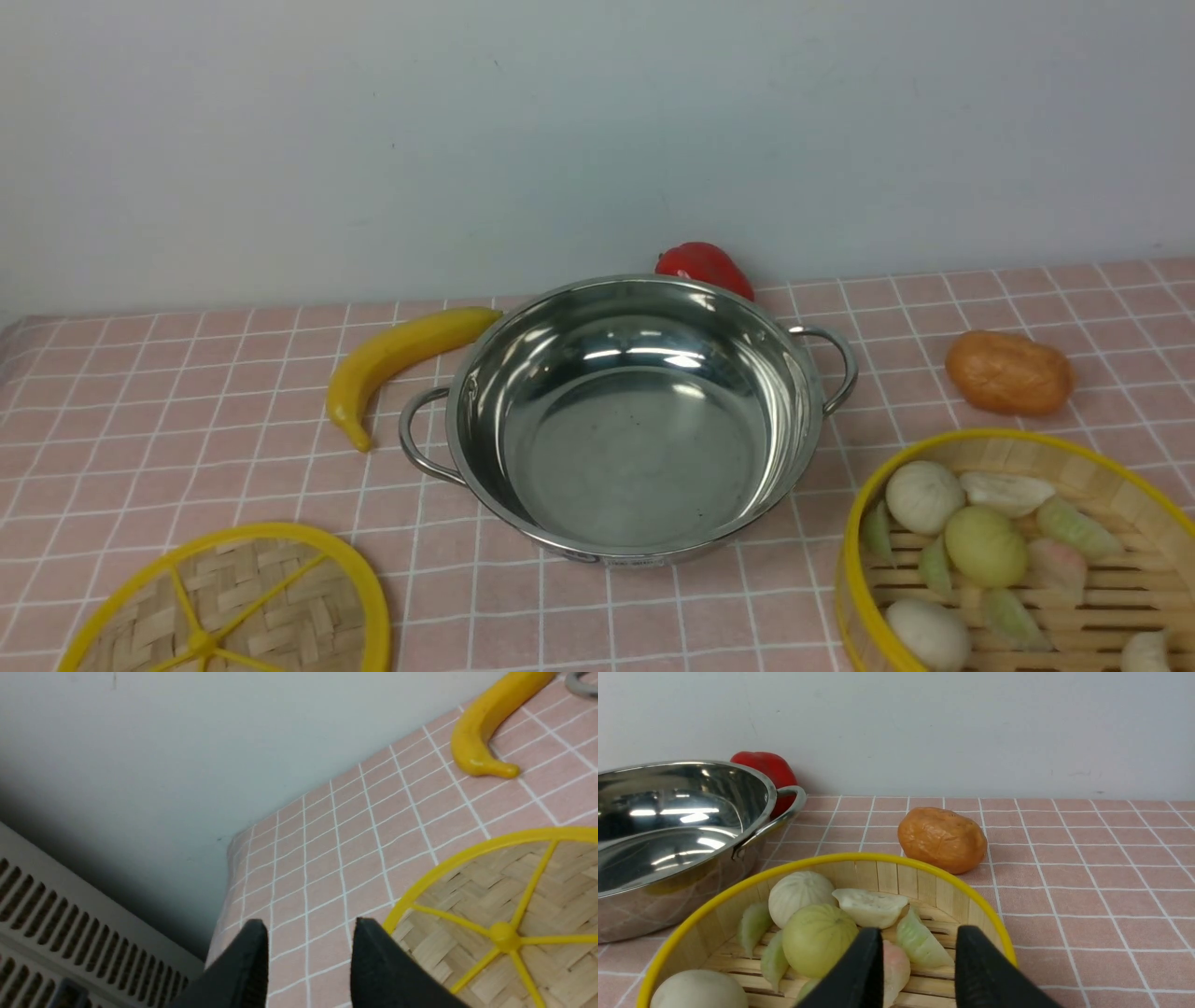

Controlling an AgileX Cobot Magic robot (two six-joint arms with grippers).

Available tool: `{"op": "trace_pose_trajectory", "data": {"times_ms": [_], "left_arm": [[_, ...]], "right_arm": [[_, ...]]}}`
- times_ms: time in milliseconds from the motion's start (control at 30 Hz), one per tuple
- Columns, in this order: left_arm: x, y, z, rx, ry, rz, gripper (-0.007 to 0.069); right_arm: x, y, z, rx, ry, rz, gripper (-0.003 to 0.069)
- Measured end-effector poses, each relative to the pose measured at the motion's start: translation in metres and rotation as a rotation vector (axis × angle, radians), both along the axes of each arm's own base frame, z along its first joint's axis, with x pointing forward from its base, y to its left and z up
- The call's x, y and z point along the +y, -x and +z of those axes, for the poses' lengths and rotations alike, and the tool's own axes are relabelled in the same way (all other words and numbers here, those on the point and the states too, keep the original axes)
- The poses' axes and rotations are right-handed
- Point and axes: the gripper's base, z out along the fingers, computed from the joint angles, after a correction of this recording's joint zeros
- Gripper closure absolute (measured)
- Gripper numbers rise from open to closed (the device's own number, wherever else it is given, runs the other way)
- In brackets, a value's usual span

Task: Place the steamer in the pot on the pink tablecloth, and put the lid on the steamer.
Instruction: 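Reach for and grasp the rim of the bamboo steamer holding the buns with the right gripper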

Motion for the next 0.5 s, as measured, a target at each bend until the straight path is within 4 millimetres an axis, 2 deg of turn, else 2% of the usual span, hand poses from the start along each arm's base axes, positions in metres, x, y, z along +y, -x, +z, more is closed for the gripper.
{"op": "trace_pose_trajectory", "data": {"times_ms": [100, 200, 500], "left_arm": [[0.0003, 0.0000, 0.0001, 0.003, -0.016, -0.001, 0.0382], [0.0004, 0.0001, 0.0001, 0.004, -0.022, -0.001, 0.0382], [0.0004, 0.0001, 0.0001, 0.004, -0.024, -0.001, 0.0382]], "right_arm": [[-0.0002, 0.0000, 0.0000, -0.001, 0.016, 0.000, 0.0419], [-0.0015, -0.0003, 0.0010, -0.020, 0.101, 0.001, 0.0419], [-0.0016, -0.0004, 0.0014, -0.026, 0.123, 0.003, 0.0419]]}}
